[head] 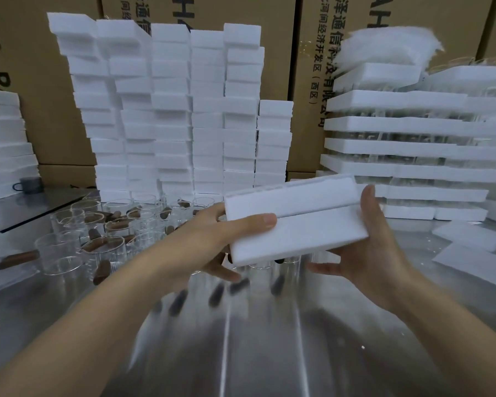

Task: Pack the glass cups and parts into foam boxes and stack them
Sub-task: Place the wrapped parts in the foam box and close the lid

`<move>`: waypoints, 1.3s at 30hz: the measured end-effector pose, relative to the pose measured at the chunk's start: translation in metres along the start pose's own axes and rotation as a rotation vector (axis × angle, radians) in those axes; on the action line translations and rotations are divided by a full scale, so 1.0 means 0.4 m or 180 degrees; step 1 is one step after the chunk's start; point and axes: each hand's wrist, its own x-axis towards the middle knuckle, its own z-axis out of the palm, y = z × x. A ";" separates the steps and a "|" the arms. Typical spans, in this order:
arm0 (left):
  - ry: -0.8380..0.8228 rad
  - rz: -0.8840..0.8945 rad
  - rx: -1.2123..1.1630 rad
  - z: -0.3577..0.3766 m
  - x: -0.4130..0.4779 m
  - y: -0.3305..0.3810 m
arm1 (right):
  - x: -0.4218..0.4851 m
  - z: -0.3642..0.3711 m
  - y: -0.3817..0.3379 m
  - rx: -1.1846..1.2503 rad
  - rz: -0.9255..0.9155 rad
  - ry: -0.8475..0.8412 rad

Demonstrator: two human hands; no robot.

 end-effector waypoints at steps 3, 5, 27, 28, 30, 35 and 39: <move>0.0041 -0.0003 -0.0307 -0.003 0.004 -0.002 | -0.006 0.005 0.000 -0.0110 0.0068 -0.0014; 0.0078 -0.0012 -0.0616 0.006 0.008 -0.005 | -0.004 0.007 -0.001 -0.0095 0.0053 0.0036; 0.0063 0.0144 -0.1315 -0.002 0.041 -0.043 | 0.000 -0.017 0.019 0.0254 0.0260 -0.0130; 0.0093 0.0132 -0.1324 -0.003 0.043 -0.044 | 0.000 -0.017 0.020 0.0296 0.0269 -0.0144; 0.0140 0.0084 -0.1362 -0.005 0.045 -0.045 | -0.001 -0.021 0.020 0.0310 0.0299 -0.0258; 0.0478 0.0124 -0.1729 -0.004 0.043 -0.039 | 0.014 -0.040 0.016 -0.0237 -0.0004 0.0850; 0.1173 0.0282 -0.2407 -0.011 0.039 -0.026 | 0.024 -0.144 0.080 -0.2336 -0.0751 0.2352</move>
